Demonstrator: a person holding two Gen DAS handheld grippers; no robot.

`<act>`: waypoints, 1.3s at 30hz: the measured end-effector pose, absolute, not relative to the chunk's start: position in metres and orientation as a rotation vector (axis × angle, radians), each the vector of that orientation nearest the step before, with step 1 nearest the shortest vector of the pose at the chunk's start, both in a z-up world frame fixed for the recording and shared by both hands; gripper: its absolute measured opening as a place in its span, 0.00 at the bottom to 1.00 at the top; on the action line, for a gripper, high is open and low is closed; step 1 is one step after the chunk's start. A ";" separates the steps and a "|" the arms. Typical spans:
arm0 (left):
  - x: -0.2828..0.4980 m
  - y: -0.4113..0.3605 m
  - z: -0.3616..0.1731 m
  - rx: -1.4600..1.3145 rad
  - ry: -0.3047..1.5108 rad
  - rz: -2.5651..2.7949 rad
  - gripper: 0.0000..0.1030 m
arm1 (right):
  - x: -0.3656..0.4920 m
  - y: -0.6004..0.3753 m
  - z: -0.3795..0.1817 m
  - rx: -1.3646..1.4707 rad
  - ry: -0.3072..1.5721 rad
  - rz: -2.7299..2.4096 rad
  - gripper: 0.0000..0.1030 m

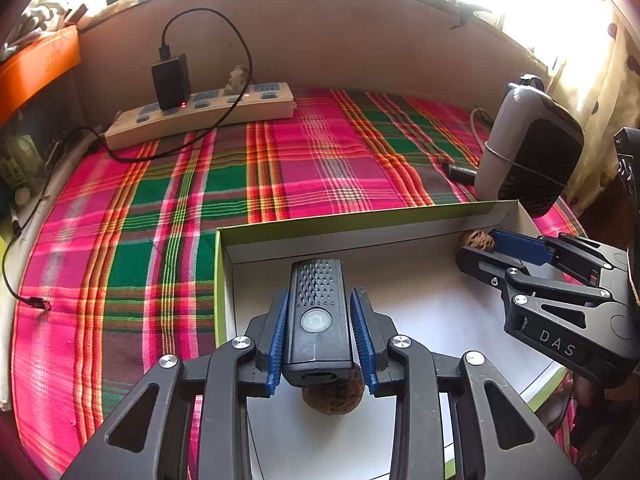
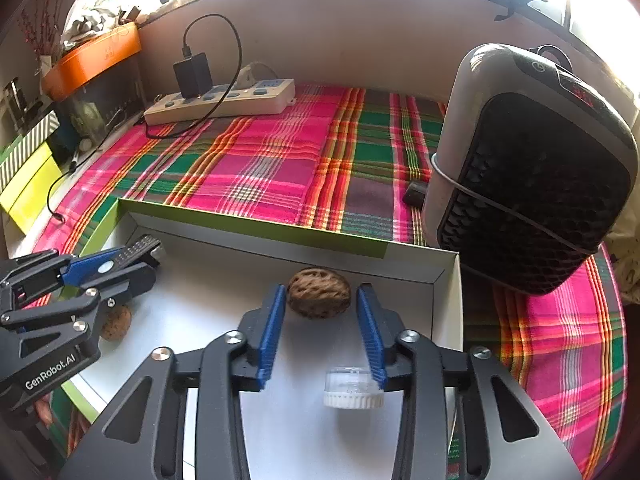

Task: Organize objects
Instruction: 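Open the right tool on the walnut while the left tool opens on the remote, then withdraw both tools from the lid toward the items beside it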

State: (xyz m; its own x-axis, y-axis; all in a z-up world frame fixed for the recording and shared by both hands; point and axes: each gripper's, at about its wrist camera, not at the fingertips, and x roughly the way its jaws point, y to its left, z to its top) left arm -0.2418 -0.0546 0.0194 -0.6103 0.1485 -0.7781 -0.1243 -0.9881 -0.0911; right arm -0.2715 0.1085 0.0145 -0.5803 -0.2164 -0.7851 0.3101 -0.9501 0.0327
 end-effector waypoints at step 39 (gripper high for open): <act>-0.192 -0.072 0.051 -1.164 -0.099 2.760 0.36 | -0.224 0.125 0.041 1.149 0.072 -2.610 0.49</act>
State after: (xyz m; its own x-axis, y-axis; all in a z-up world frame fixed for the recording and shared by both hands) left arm -0.1920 -0.0721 0.0512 -0.6895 0.1583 -0.7068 -0.1075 -0.9874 -0.1163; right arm -0.2237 0.1249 0.0407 -0.6409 -0.2404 -0.7290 0.2802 -0.9574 0.0695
